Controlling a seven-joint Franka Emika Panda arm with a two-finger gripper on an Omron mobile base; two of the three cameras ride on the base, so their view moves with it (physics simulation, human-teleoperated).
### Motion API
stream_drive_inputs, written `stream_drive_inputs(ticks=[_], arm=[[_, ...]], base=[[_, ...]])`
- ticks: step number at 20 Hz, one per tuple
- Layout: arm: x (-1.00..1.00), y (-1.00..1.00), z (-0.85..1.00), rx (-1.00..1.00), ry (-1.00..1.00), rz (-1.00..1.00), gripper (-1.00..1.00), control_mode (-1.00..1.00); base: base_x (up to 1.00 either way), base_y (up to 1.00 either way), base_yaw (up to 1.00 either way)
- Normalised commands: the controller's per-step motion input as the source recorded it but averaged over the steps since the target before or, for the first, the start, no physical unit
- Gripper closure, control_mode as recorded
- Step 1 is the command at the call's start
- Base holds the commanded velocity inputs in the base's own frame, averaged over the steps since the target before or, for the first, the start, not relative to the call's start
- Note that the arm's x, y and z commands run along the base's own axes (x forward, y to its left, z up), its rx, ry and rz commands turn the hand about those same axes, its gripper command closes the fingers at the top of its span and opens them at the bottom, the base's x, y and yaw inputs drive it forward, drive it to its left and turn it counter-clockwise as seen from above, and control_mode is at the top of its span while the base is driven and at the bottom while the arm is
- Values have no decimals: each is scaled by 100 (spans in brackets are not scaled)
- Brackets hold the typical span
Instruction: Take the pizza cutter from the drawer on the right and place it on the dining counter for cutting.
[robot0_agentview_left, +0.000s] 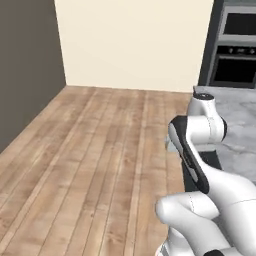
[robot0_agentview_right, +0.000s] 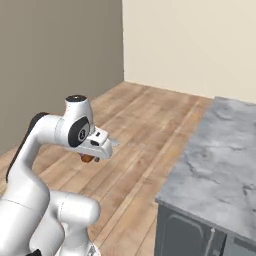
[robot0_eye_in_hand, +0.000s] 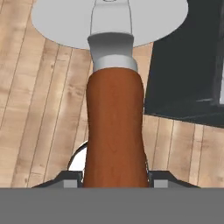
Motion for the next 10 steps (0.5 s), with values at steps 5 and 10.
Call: stream_drive_inputs(ticks=[5,10], arm=[[0,0,0,0,0,0,100,100],[0,0,0,0,0,0,100,100]], base=[[-2,96,77],[-21,79,87]])
